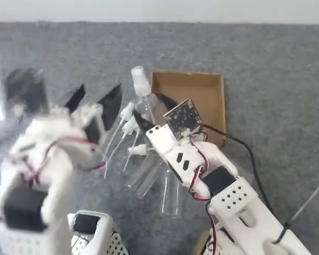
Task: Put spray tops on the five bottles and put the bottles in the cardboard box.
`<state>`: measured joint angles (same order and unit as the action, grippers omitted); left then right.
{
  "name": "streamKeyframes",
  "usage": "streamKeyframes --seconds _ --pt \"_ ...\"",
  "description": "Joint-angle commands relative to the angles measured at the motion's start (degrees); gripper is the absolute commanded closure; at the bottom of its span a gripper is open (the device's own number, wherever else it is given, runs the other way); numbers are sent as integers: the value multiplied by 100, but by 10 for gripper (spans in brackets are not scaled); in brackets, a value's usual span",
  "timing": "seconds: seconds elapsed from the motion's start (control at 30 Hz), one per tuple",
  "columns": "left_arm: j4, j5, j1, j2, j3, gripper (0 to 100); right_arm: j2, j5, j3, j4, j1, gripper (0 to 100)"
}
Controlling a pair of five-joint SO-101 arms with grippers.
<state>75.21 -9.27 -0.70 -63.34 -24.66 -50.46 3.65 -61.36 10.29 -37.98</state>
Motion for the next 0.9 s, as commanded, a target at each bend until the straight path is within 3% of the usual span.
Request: streamKeyframes --seconds 0.0,0.17,0.4,0.57,0.87 --pt "-571 527 88 -941 -1631 761 136 70 791 -13 180 992" --pt "-1442 615 -132 -1591 -3600 761 1473 53 2004 330 171 992" --pt "-1723 633 -800 -1890 -4312 751 2914 -35 3244 426 145 992" --pt "-2532 879 -545 -1890 -4813 701 2738 -571 3763 1727 136 992" --pt "-2646 897 -527 -1881 -4910 703 1631 -589 3745 2853 -48 992"
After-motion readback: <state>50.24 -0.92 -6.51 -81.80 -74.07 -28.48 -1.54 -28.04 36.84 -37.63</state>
